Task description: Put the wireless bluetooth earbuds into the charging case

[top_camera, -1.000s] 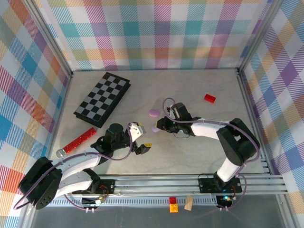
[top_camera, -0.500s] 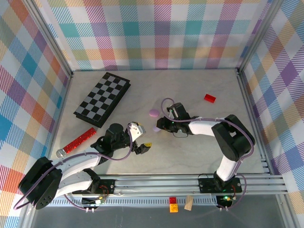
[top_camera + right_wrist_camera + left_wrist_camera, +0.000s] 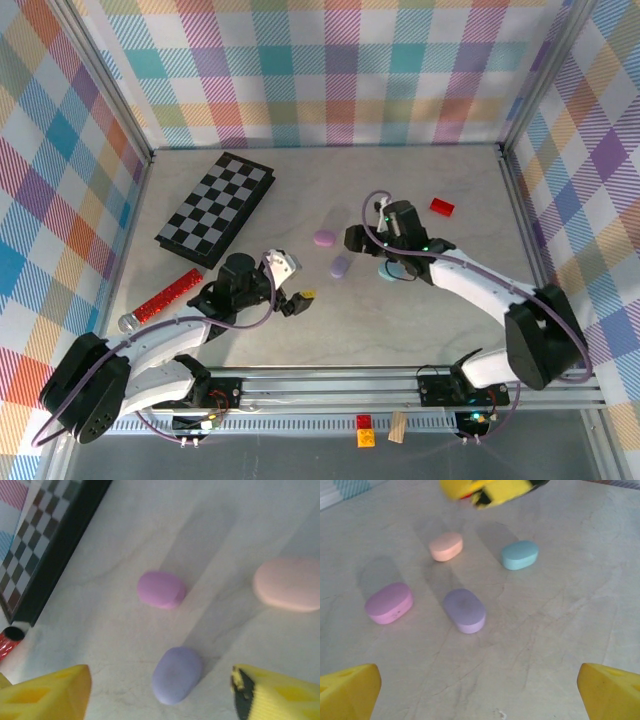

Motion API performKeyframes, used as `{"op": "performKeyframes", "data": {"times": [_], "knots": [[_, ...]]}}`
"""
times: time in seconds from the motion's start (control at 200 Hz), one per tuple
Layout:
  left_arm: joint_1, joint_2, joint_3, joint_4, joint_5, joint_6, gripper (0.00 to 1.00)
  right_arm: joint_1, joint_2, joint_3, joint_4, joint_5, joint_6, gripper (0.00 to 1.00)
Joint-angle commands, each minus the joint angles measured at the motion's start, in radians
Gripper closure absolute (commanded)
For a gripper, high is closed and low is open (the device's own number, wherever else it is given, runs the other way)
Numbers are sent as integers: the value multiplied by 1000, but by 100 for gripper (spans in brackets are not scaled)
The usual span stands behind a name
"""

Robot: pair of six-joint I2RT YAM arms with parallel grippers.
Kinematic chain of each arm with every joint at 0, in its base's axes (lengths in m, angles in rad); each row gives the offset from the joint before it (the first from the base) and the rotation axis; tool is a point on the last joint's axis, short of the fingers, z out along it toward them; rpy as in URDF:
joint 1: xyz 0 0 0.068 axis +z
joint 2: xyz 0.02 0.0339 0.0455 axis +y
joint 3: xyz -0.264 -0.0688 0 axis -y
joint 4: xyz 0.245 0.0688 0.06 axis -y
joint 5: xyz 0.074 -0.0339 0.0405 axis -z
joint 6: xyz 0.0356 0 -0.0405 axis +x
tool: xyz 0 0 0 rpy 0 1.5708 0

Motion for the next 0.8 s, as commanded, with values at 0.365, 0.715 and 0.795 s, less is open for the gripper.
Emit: {"op": "performKeyframes", "data": {"times": [0.365, 0.715, 0.795], "knots": [[207, -129, -36, 146, -497, -13, 0, -285, -200, -207, 179, 323, -509, 7], [422, 102, -98, 379, -410, -154, 0, -483, 38, -365, 611, 126, -524, 1], [444, 187, -89, 455, -401, -187, 0, -502, 101, -363, 678, 75, -525, 1]]}}
